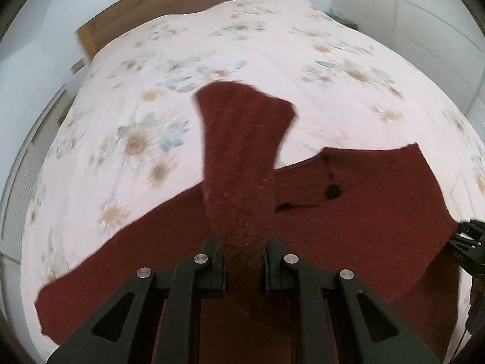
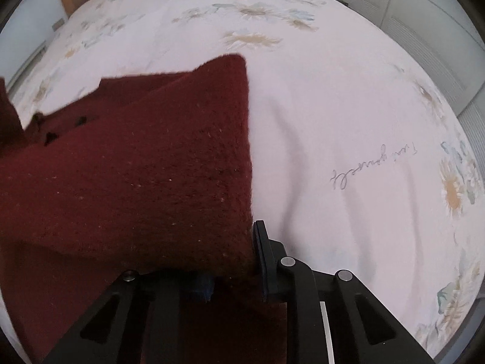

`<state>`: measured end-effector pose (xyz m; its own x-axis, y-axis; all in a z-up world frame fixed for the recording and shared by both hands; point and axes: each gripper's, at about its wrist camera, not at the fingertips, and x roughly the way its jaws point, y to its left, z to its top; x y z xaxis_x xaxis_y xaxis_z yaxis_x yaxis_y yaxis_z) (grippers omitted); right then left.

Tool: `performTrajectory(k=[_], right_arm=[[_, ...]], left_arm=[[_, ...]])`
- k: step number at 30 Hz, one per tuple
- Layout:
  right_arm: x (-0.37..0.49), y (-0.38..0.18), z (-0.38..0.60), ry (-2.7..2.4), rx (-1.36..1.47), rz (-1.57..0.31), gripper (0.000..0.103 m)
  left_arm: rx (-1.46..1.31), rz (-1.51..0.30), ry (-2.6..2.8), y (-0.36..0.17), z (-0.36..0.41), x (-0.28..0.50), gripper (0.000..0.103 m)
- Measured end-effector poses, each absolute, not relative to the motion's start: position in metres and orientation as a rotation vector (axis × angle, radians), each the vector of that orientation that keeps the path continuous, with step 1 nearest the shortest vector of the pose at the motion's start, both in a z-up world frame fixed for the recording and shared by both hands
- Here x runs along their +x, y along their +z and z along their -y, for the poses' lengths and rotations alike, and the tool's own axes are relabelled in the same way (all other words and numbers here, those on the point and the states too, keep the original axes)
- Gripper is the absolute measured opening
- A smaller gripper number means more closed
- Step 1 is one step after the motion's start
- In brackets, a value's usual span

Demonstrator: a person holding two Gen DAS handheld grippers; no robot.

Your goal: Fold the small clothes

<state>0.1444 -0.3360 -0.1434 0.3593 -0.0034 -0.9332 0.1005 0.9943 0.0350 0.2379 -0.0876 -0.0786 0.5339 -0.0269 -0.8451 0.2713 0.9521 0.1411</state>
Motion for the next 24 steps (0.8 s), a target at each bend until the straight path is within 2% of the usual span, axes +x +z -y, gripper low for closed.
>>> performTrajectory(k=[4, 9, 18, 21, 23, 24], right_arm=[[0.146, -0.146, 0.332, -0.064, 0.078, -1.214, 0.021], [0.148, -0.147, 0.335, -0.053, 0.092, -1.23, 0.021], [0.145, -0.146, 0.337, -0.049, 0.106, -1.252, 0.022], [0.141, -0.145, 0.342, -0.051, 0.117, -1.266, 0.032], [0.138, -0.142, 0.347, -0.055, 0.122, -1.262, 0.047], [0.135, -0.139, 0.352, -0.059, 0.134, -1.259, 0.05]], left_arm=[[0.241, -1.042, -0.136, -0.101, 0.067, 0.23, 0.018], [0.131, -1.166, -0.077, -0.131, 0.02, 0.198, 0.029], [-0.008, -1.208, 0.021, -0.127, -0.042, 0.182, 0.036], [-0.028, -1.212, 0.034, -0.124, -0.056, 0.176, 0.042], [-0.027, -1.213, 0.043, -0.122, -0.06, 0.177, 0.049], [-0.025, -1.215, 0.046, -0.12, -0.062, 0.176, 0.05]])
